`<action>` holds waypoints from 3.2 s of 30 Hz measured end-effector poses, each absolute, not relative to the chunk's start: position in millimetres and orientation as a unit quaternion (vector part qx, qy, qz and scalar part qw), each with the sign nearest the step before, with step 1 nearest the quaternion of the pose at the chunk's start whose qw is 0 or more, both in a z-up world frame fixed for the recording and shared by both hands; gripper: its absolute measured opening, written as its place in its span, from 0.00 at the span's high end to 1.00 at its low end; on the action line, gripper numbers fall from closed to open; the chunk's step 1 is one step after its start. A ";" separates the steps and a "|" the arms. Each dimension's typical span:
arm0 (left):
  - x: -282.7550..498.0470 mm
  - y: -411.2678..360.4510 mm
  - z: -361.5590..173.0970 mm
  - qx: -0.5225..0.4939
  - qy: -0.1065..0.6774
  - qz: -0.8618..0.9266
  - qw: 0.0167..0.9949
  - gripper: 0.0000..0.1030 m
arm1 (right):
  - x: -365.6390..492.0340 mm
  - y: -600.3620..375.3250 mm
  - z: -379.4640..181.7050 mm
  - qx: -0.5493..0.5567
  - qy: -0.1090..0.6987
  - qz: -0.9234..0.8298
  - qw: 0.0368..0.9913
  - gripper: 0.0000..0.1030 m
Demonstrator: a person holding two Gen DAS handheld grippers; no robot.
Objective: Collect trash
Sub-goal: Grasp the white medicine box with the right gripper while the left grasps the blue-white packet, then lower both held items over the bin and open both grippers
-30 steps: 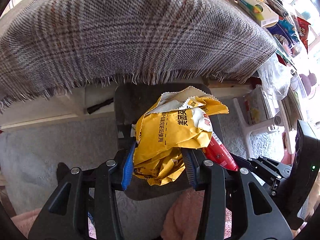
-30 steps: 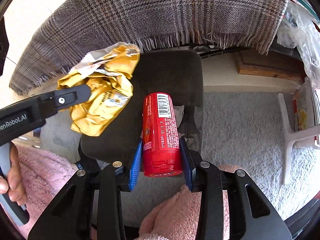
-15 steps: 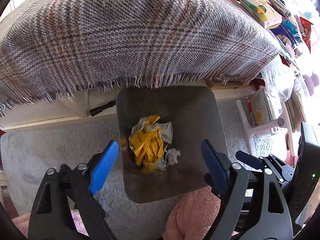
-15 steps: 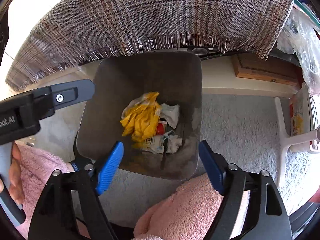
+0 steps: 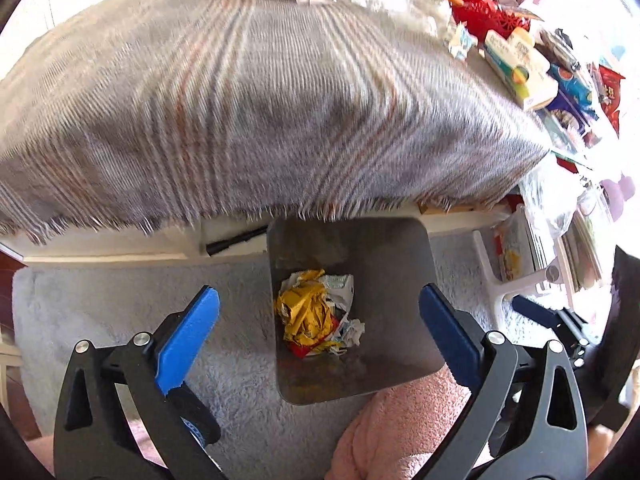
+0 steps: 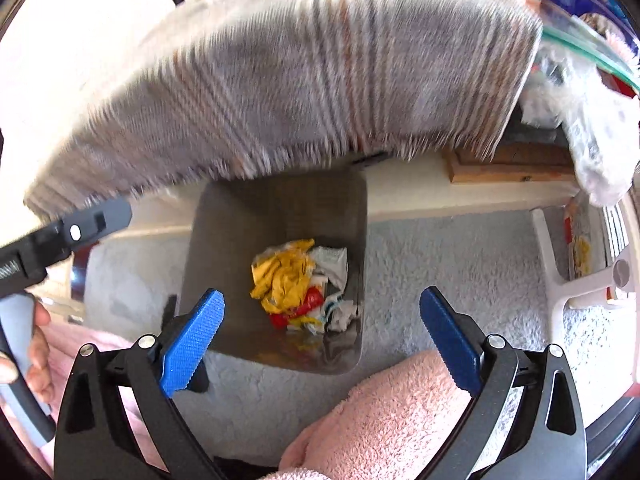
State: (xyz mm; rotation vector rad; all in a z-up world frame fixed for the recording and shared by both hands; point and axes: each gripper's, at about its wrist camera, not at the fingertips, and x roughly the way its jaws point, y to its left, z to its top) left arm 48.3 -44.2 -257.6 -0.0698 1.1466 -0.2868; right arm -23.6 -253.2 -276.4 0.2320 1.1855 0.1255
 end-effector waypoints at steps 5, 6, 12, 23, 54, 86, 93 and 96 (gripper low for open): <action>60.5 -40.0 -227.4 -0.026 0.521 -0.133 0.843 0.08 | -9.7 -267.6 -233.1 0.120 0.520 0.050 0.844 0.04; 64.1 -40.7 -222.6 -0.024 0.517 -0.133 0.845 0.08 | -6.5 -269.7 -225.3 0.119 0.512 0.049 0.849 0.04; 91.3 -50.8 -191.3 -0.020 0.495 -0.144 0.857 0.08 | 19.4 -284.7 -181.7 0.125 0.473 0.041 0.871 0.04; 155.4 -98.1 -160.1 0.009 0.473 -0.173 0.864 0.10 | 87.2 -328.7 -128.2 0.110 0.428 -0.015 0.897 0.04; 227.2 -217.3 -196.7 0.038 0.496 -0.261 0.827 0.50 | 183.0 -393.4 -179.0 0.091 0.467 -0.032 0.879 0.42; 167.7 -215.0 -192.8 0.061 0.494 -0.268 0.825 0.98 | 100.2 -368.9 -142.0 0.107 0.434 0.026 0.894 0.42; 110.2 -161.4 -186.8 0.058 0.493 -0.237 0.835 0.98 | 53.6 -323.1 -143.6 0.106 0.442 0.052 0.889 0.42; 84.4 -138.7 -190.0 0.052 0.496 -0.225 0.837 0.98 | 33.8 -303.3 -149.5 0.105 0.449 0.062 0.885 0.42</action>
